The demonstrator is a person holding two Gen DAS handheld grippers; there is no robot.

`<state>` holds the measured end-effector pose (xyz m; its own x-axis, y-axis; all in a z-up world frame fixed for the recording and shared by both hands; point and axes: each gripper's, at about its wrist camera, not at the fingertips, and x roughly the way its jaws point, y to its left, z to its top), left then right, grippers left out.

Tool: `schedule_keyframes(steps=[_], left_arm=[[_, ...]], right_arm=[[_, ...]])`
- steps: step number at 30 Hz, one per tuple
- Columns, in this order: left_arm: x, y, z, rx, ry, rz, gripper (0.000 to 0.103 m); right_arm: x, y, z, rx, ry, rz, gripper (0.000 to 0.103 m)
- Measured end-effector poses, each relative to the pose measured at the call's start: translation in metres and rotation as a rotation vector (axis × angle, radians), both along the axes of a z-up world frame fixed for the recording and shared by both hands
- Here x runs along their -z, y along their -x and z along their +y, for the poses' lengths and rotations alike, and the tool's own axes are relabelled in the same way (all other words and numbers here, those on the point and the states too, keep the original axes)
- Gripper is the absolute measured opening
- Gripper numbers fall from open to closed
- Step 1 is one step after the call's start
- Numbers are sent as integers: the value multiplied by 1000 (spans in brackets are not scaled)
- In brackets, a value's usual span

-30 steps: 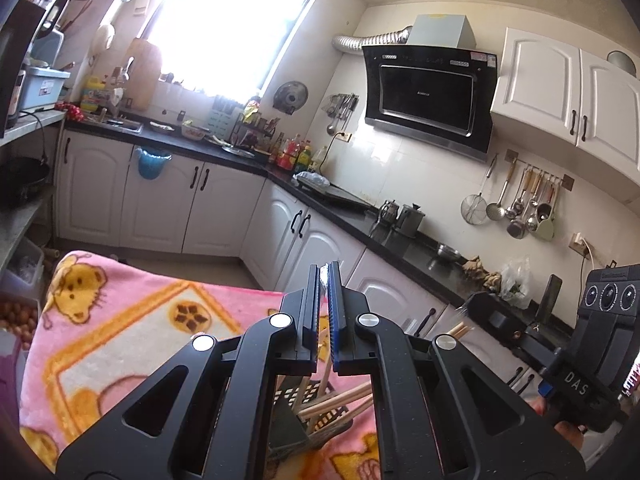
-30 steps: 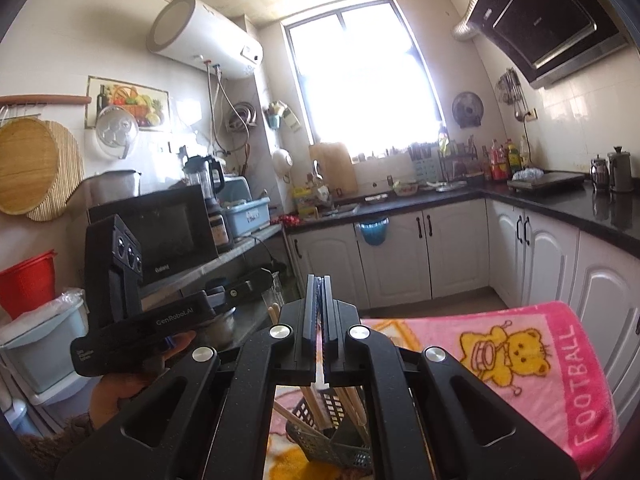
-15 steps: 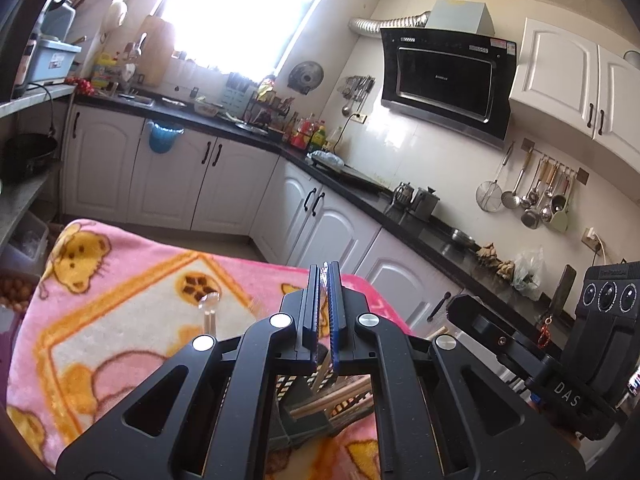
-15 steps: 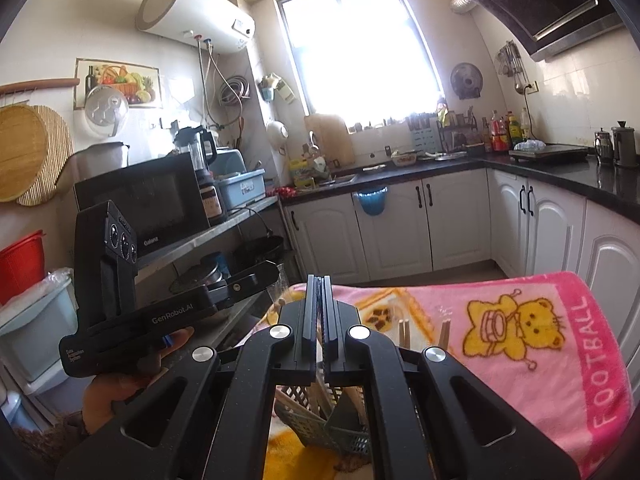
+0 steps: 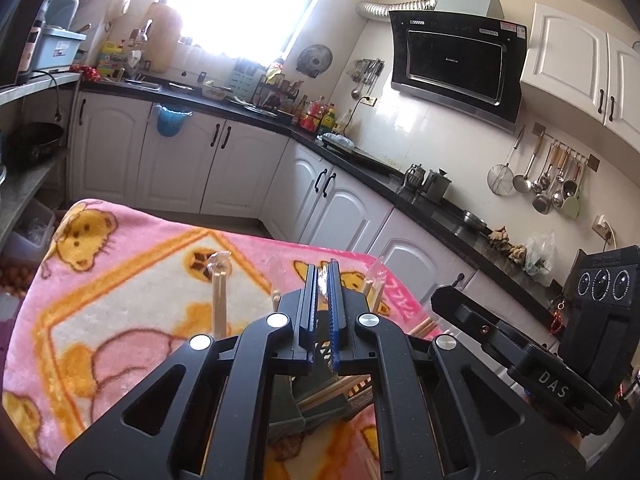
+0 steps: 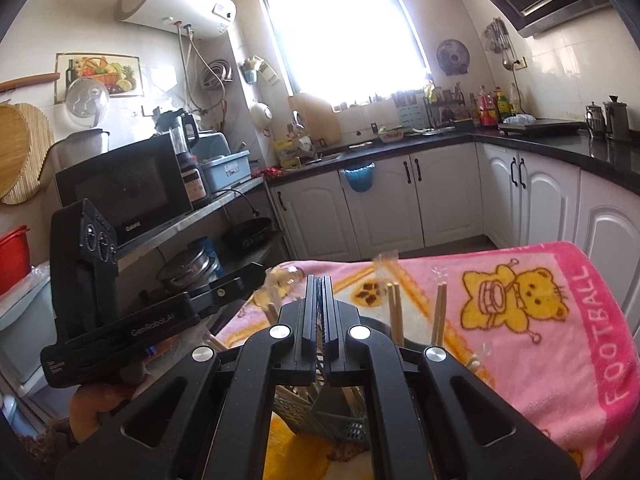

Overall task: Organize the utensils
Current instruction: 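Lower the chopsticks into the green caddy and open both grippers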

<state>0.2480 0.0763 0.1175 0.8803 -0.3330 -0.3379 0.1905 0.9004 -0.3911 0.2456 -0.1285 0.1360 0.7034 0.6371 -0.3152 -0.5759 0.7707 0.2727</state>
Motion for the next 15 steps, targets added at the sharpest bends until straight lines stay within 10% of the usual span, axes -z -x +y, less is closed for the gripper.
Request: schedule_keyframes(steps=[15], left_arm=[[6, 18, -3, -10, -16, 7, 21]], right_arm=[[11, 9, -21, 45, 20, 37, 26]])
